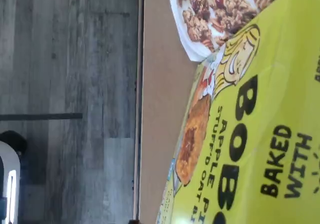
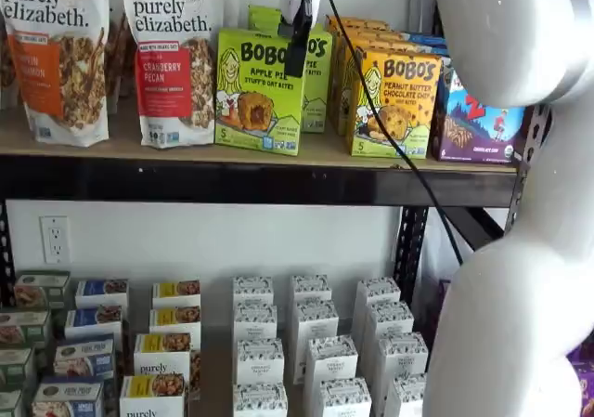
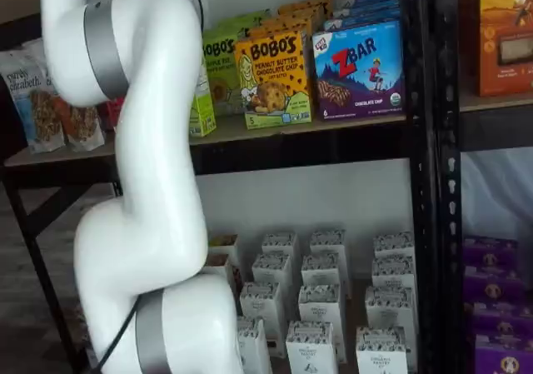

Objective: Pick the green box on the top shelf, the fourth from the left

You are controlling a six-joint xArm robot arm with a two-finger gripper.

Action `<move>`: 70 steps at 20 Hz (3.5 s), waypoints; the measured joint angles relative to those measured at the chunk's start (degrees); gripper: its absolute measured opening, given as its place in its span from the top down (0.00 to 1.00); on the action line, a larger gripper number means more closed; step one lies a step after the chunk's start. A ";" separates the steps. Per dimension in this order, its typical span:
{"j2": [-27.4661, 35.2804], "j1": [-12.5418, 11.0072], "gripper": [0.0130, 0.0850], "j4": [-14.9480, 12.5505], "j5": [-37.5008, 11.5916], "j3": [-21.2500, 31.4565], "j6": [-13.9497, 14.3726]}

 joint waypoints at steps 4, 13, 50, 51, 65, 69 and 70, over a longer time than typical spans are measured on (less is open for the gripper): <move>-0.02 0.01 0.00 0.01 -0.45 0.47 -0.02; -0.19 -0.08 0.00 -0.48 -1.16 0.92 -0.19; 1.02 -0.19 0.11 1.95 -0.09 -0.28 0.03; 1.00 -0.19 0.11 1.95 -0.13 -0.23 0.01; 0.73 -0.31 0.22 1.68 -0.49 0.33 -0.17; 0.56 -0.25 0.22 1.65 -0.82 0.62 -0.12; 0.52 -0.24 0.28 1.67 -0.89 0.70 -0.12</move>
